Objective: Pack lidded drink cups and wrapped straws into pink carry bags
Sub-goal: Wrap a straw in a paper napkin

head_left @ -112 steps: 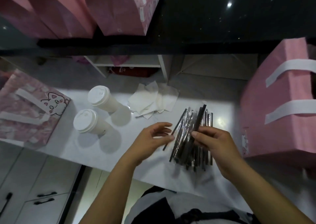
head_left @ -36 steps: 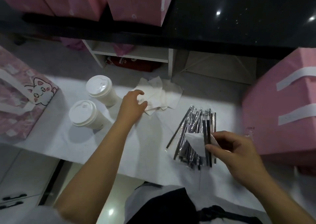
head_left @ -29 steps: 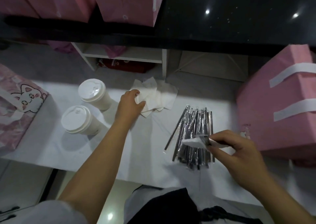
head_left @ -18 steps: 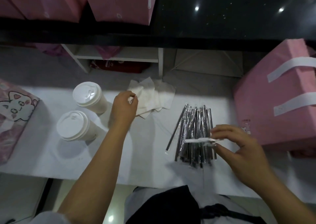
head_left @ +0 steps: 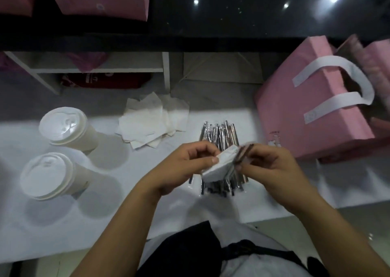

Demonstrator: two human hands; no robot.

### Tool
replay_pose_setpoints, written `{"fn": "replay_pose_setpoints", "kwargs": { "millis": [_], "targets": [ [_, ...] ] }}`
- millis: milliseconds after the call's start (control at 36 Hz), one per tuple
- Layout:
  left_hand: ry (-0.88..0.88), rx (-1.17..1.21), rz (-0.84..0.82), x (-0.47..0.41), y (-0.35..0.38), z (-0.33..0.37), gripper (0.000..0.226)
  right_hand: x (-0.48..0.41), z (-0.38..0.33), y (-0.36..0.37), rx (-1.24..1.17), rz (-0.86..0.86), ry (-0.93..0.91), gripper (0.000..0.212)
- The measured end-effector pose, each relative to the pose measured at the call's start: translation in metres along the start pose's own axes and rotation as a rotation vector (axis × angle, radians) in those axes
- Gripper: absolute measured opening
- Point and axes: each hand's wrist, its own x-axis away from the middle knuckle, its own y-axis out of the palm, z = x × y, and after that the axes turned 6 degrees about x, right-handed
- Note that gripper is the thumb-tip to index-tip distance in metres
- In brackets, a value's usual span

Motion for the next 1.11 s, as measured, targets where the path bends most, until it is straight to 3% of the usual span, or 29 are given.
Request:
{"fn": "replay_pose_setpoints", "kwargs": {
  "millis": [83,306,417,556,667,806,889,1028,1111],
  "targets": [
    [-0.028,-0.007,-0.045,-0.002,-0.005,-0.005,0.008,0.007,0.003,0.005,-0.052,0.084,0.042,0.029],
    [-0.179,0.077,-0.076,-0.009,0.005,-0.017,0.014,0.028,0.018,0.027,-0.178,0.258,0.208,0.013],
    [-0.305,0.132,-0.054,-0.011,0.013,-0.027,0.040,0.029,0.037,0.036,-0.172,0.315,0.349,0.014],
    [-0.322,0.013,0.049,-0.006,0.011,-0.052,0.027,0.030,0.054,0.039,-0.224,0.342,0.401,0.012],
    [-0.318,0.096,0.190,0.004,0.011,-0.061,0.043,0.025,0.059,0.025,-0.222,0.445,0.418,0.026],
    [-0.308,-0.204,0.265,0.018,0.009,-0.074,0.022,0.017,0.063,0.010,-0.253,0.478,0.378,0.034],
    [-0.375,-0.315,0.153,0.026,0.007,-0.075,0.018,0.012,0.064,0.004,-0.266,0.461,0.359,0.033],
    [-0.518,-0.619,-0.191,0.035,0.010,-0.071,0.025,0.008,0.066,-0.004,-0.278,0.420,0.318,0.035],
    [-0.597,-0.796,-0.327,0.038,0.015,-0.066,0.051,0.004,0.069,-0.005,-0.302,0.393,0.306,0.036]
  ]
}}
